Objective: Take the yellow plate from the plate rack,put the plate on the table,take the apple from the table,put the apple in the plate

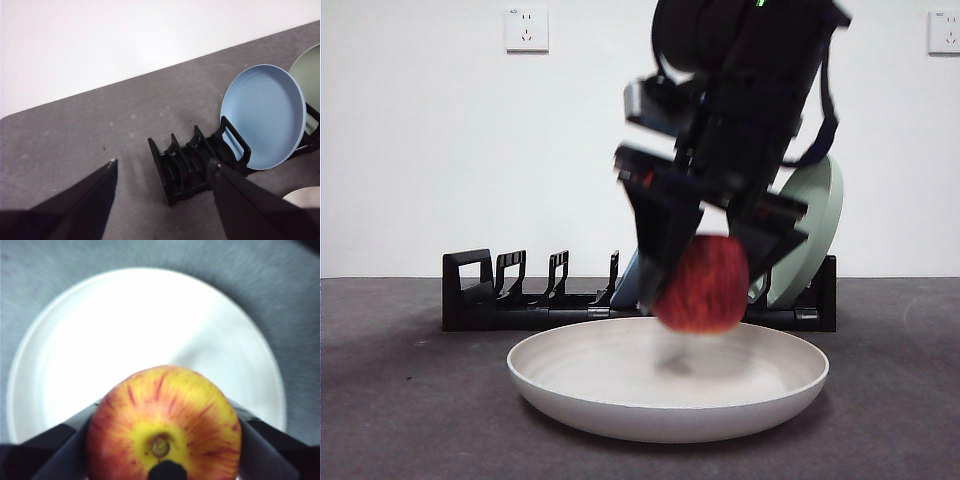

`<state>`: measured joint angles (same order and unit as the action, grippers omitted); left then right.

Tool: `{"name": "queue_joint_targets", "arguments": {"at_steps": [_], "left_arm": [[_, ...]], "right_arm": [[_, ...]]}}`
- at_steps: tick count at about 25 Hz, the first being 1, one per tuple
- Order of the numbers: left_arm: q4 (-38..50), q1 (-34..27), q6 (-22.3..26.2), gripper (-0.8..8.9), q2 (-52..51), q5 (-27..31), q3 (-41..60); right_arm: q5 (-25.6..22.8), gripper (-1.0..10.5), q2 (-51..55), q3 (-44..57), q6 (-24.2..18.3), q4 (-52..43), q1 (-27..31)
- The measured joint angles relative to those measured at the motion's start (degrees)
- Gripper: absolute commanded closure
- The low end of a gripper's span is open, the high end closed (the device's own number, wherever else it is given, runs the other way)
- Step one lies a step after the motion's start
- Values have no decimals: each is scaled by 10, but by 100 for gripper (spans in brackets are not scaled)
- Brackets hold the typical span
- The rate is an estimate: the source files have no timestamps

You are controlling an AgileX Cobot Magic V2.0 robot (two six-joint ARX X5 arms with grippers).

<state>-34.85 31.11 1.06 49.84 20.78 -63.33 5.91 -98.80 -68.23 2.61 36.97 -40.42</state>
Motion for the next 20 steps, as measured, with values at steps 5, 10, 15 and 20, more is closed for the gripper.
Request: {"name": "queue_joint_targets", "arguments": {"at_steps": [5,10,15,20], "left_arm": [[0,0,0,503,0,0,0],[0,0,0,503,0,0,0],[0,0,0,503,0,0,0],[0,0,0,503,0,0,0]], "right_arm": [[0,945,-43,0,0,-10,-5],[0,840,-45,0,0,-10,-8],[0,488,-45,0,0,-10,-9],[0,437,-45,0,0,-8,-9]]}}
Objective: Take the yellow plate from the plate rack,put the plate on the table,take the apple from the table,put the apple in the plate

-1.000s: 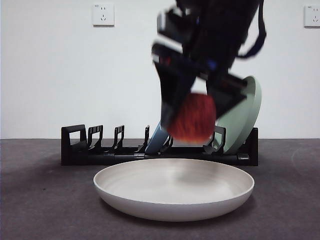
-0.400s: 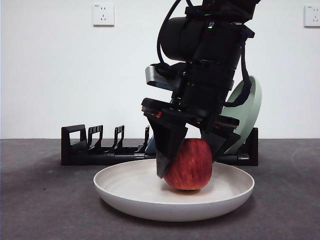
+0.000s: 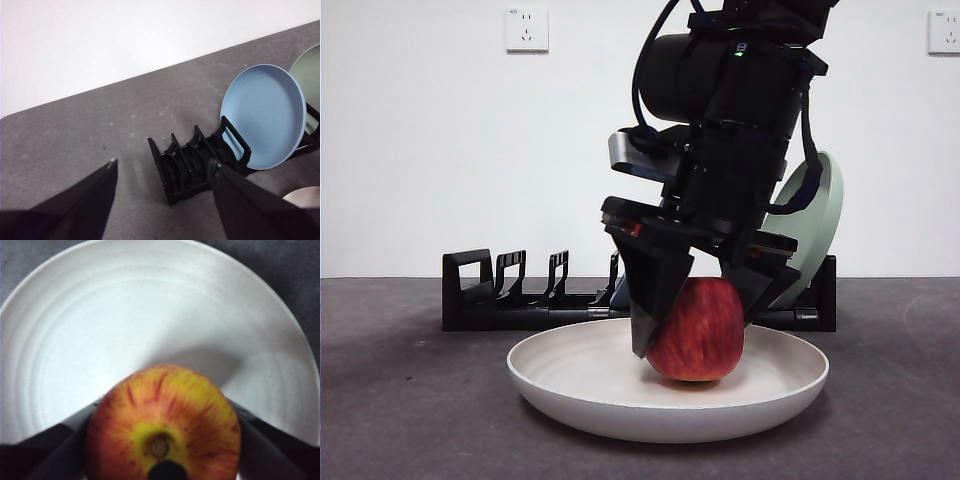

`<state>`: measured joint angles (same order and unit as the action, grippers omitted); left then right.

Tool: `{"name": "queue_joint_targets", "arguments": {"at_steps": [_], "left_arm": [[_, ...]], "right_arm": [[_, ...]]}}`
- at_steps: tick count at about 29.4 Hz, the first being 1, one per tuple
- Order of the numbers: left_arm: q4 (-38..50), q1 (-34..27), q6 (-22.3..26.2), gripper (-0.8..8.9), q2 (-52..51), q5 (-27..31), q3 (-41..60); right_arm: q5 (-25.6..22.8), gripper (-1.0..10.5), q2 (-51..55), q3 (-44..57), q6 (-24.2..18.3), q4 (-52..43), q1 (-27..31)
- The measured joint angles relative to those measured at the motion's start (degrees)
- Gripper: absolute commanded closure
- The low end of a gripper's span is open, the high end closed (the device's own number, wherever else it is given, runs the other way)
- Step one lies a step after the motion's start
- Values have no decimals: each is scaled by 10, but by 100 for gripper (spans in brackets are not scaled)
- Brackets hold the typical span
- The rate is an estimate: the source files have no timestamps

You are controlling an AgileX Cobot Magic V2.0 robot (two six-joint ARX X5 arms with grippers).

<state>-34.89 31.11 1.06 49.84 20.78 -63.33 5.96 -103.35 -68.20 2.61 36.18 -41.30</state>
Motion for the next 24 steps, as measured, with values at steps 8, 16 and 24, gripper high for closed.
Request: {"name": "queue_joint_targets", "arguments": {"at_steps": [8,16,24], "left_arm": [[-6,0,0,503,0,-1,0],[-3,0,0,503,2,-67,0],[3,0,0,505,39,-142,0]], "right_arm": [[0,442,0,0,0,0,0],[0,447,49,-1,0,1,0],[-2,606,166,-7,0,0,1]]}}
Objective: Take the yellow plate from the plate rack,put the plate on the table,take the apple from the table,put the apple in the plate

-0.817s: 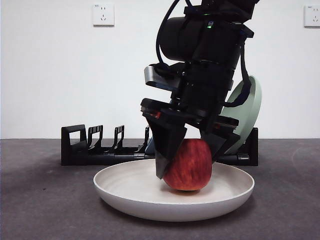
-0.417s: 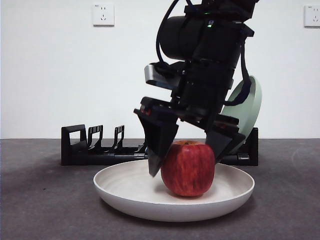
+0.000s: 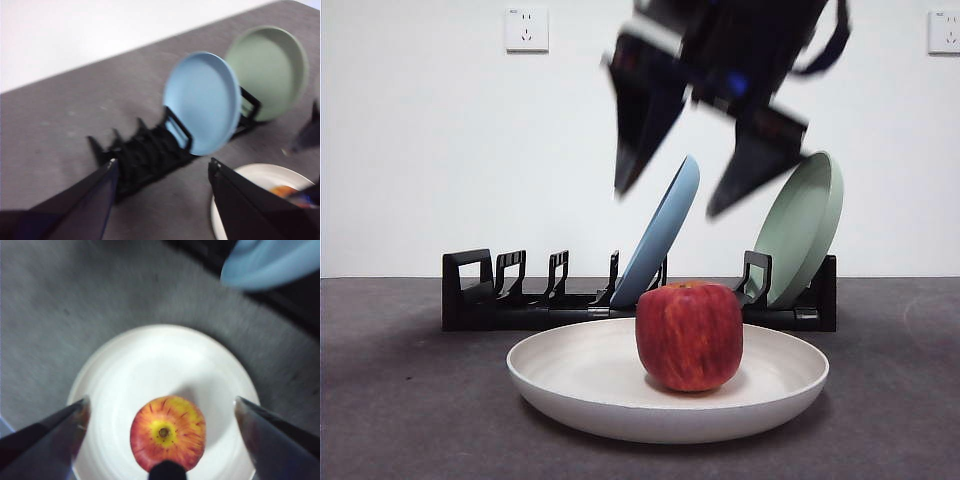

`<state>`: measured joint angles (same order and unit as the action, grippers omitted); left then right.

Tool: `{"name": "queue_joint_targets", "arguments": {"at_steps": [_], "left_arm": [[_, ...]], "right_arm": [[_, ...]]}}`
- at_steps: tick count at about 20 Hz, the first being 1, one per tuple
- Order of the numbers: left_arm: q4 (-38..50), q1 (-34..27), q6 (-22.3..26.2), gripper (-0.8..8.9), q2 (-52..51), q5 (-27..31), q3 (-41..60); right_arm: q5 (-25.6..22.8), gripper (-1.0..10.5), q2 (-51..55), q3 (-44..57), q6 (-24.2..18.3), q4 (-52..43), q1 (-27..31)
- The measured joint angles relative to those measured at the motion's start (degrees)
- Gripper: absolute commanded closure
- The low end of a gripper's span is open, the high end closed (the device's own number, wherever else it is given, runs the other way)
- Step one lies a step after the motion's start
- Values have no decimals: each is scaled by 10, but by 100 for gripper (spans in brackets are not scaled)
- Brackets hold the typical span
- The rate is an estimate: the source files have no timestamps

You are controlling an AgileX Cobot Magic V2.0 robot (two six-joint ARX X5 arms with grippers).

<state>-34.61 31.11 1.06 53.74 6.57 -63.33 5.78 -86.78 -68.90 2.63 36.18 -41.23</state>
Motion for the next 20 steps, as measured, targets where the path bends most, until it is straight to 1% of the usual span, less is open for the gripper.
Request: {"name": "queue_joint_targets", "arguments": {"at_steps": [1,2,5,7,9,11,14,18,20], "left_arm": [[0,0,0,513,6,-12,0],[0,0,0,552,13,-27,0],[0,0,1,729,30,-63,0],[0,0,1,828,38,-79,0],[0,0,1,823,45,-87,0],[0,0,4,823,50,-94,0],[0,0,25,822,50,-94,0],[9,0,58,822,50,-92,0],[47,0,61,823,41,-77,15]], "right_arm": [[0,663,14,0,0,0,1],[0,731,30,0,0,0,1],[0,896,76,0,-2,0,4],[-1,957,105,0,-6,0,7],[-10,958,134,0,-9,0,12],[-47,958,176,0,-18,2,20],[-110,958,221,-1,-29,22,44],[-136,958,265,-1,-38,63,87],[-162,958,283,4,-39,74,99]]}}
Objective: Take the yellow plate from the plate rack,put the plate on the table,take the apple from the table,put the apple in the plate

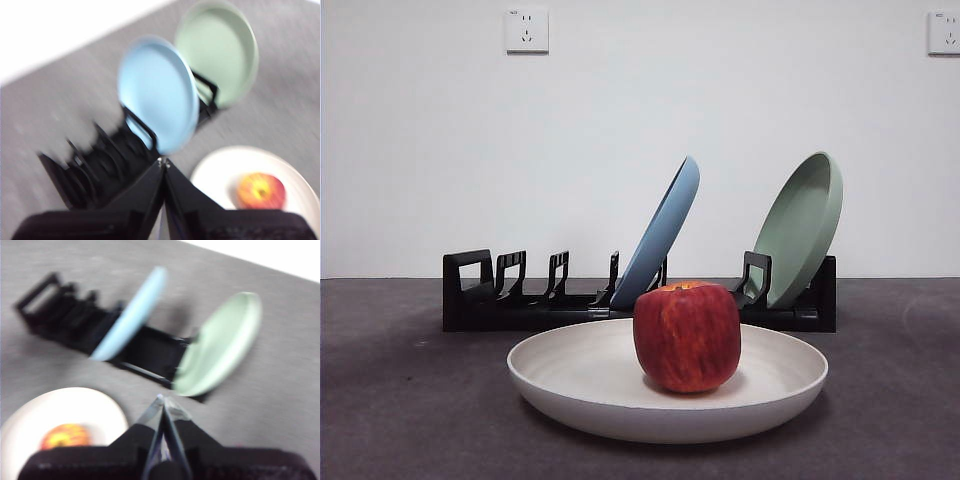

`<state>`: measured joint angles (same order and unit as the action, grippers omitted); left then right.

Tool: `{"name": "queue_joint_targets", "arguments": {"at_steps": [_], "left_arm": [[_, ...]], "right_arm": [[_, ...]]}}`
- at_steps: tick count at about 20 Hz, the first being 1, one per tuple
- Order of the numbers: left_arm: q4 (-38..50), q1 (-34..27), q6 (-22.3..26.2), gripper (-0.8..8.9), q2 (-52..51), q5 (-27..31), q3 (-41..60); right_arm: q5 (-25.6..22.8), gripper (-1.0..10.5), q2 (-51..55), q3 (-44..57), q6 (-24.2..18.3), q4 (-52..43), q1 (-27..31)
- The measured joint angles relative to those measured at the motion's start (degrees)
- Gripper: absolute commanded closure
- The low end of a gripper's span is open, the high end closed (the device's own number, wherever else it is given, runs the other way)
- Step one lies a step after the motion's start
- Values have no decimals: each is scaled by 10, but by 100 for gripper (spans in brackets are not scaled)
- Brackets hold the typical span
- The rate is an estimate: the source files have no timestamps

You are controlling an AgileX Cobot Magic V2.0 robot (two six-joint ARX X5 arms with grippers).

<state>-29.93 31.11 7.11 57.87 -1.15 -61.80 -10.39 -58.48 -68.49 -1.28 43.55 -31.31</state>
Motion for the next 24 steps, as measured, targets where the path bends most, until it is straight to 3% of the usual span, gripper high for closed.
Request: {"name": "queue_joint_targets", "arguments": {"at_steps": [4,11,17,24], "left_arm": [[79,0,-3,823,-42,16,93],[201,0,-44,823,-170,25,282],[210,0,-89,823,-225,50,386],[166,0,-102,815,-229,60,390]], "right_arm": [[-5,958,53,76,8,-42,5],[-1,958,150,299,54,-224,5],[-2,958,175,443,97,-334,-3],[-3,945,168,453,121,-334,-5]]}}
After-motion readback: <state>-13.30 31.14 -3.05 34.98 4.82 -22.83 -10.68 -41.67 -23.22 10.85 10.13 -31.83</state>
